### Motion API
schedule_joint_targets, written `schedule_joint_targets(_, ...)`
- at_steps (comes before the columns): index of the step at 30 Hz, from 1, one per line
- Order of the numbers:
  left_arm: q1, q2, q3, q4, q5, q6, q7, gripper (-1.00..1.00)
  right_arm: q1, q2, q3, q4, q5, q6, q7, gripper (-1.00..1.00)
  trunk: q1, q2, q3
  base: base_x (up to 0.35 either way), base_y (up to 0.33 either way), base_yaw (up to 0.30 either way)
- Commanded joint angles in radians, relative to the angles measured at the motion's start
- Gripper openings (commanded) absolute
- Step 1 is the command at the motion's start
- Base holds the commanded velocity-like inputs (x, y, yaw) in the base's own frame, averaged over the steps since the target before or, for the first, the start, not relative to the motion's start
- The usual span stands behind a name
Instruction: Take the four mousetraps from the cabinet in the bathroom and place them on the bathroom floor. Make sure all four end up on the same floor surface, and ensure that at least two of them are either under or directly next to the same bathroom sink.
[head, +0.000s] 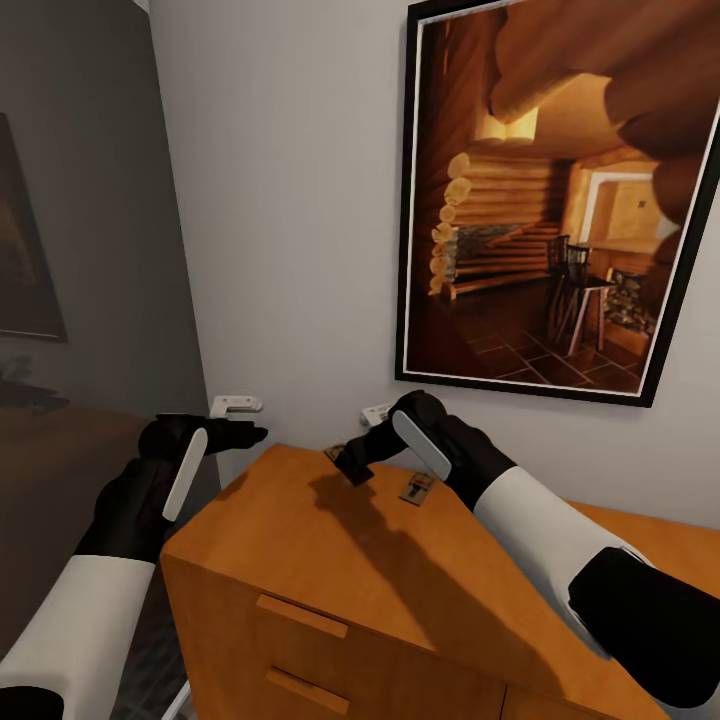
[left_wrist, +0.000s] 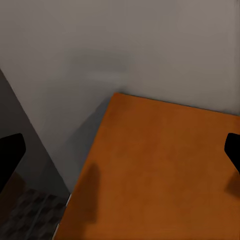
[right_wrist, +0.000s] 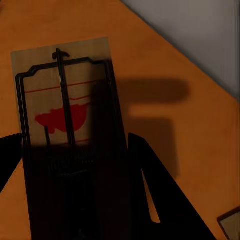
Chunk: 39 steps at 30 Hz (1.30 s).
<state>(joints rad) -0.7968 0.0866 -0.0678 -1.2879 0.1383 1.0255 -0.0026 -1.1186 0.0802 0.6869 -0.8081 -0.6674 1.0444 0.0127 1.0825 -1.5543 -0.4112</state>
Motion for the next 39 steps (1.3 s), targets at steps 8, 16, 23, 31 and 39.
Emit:
schedule_joint_targets(8,-0.001,0.001,-0.001,-0.001,0.003,0.004,0.000,1.00,-0.001,-0.010,-0.002,0.001,-0.001,0.003,-0.013,-1.00,0.000,-0.001,-0.001,0.000,0.000,0.000)
schedule_joint_targets(16,-0.001,0.001,-0.001,-0.001,0.004,0.004,0.001,1.00,-0.001,-0.015,-0.004,0.003,-0.001,0.003,-0.015,-1.00,0.000,-0.001,-0.001,0.000,0.000,0.000)
schedule_joint_targets(23,-0.001,0.000,-0.001,-0.001,0.004,0.004,0.001,1.00,-0.001,-0.017,-0.004,0.004,-0.002,0.003,-0.015,-1.00,0.000,-0.001,-0.001,0.000,0.000,0.000)
schedule_joint_targets(31,-0.001,0.000,-0.001,-0.001,0.004,0.004,0.001,1.00,-0.001,-0.022,-0.003,-0.004,-0.001,0.003,-0.024,-1.00,0.000,-0.001,-0.001,0.000,0.000,0.000)
schedule_joint_targets(39,-0.001,0.001,-0.001,-0.001,0.004,0.004,0.000,1.00,-0.001,-0.054,-0.004,-0.007,-0.001,0.003,-0.077,-1.00,0.000,-0.001,-0.001,0.000,0.000,-0.034)
